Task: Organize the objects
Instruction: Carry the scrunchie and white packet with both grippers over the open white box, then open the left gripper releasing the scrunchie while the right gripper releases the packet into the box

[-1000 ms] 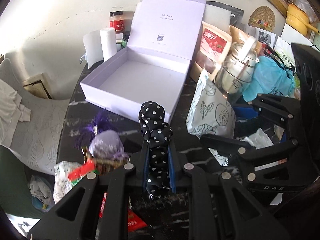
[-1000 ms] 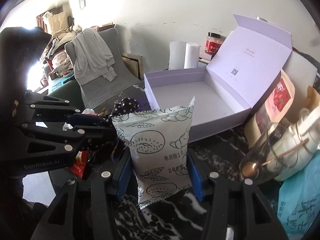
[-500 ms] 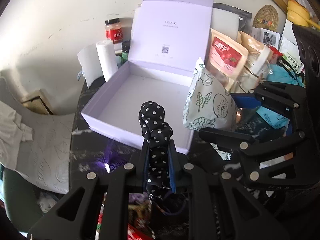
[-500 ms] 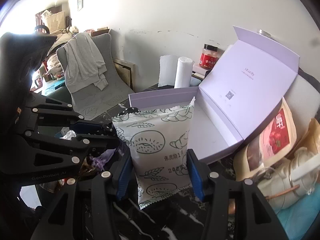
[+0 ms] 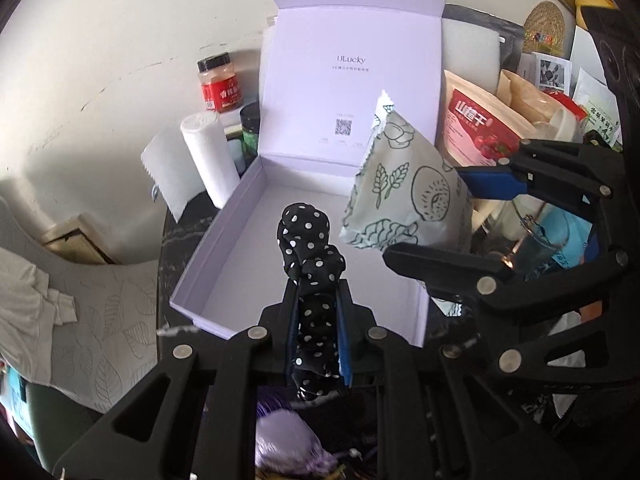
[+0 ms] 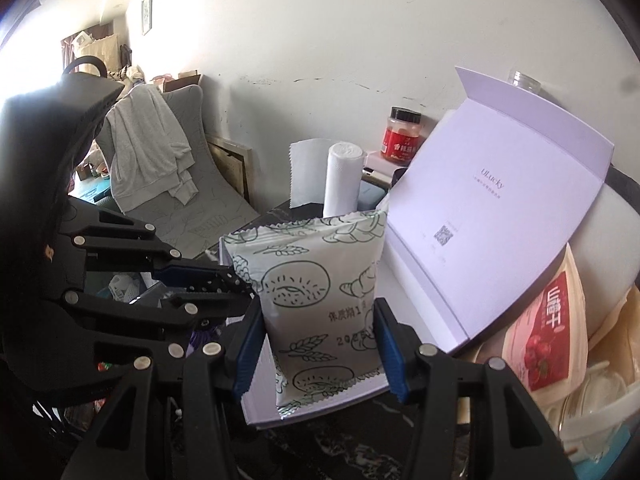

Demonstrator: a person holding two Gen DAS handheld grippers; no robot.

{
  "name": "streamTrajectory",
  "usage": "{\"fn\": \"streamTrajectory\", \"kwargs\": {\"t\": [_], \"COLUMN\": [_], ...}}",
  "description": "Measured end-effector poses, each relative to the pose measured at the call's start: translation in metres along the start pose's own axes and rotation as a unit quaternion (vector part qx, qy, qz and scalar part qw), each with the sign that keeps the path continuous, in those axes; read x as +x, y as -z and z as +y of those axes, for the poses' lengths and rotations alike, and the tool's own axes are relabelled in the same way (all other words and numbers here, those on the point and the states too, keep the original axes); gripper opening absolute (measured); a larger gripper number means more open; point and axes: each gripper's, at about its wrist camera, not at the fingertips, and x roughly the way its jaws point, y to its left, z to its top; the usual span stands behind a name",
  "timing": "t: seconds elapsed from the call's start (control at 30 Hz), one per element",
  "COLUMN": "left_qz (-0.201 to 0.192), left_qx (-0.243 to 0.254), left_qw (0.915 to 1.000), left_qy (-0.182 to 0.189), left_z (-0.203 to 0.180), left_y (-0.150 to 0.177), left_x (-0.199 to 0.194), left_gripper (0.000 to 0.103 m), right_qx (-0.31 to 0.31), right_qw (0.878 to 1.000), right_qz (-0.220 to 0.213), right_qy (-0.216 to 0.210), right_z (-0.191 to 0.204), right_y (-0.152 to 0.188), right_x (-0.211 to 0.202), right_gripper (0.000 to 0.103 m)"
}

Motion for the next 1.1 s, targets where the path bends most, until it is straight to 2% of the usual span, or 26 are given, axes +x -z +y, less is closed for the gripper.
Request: {"fn": "streamTrajectory", "kwargs": {"t": [0.3, 0.73, 0.83, 1.1], "left_qz": [0.006, 0.040, 0.034, 0.062], "left_qx": [0.021, 0.023, 0.035, 0.041], "left_qw": [0.9997, 0.9987, 0.9980, 0.9970], "left_qy": [-0.011, -0.020, -0.039, -0.023], "left_z": [0.012, 0.033, 0.034, 0.040], "left_y": [-0.031, -0.041, -0.041, -0.045], "left_x": [0.036, 0.112, 0.124, 0.157], "left_gripper": [0.015, 0.016, 0.016, 0.016], "right_qx": [0.020, 0.062, 0.071, 0.098], "right_qw": [1.000, 0.995, 0.994, 0.990], "right_qz": [0.009, 0.065, 0.072, 0.093], "right_qy": [0.018, 0.039, 0.045, 0.036], "right_z": [-0.028, -0.057, -0.062, -0.071], "right_y": [-0.015, -0.016, -0.016, -0.015], "right_x": [0.026, 0.091, 0.103, 0.133], "right_gripper": [0.053, 0.053, 0.053, 0.053]}}
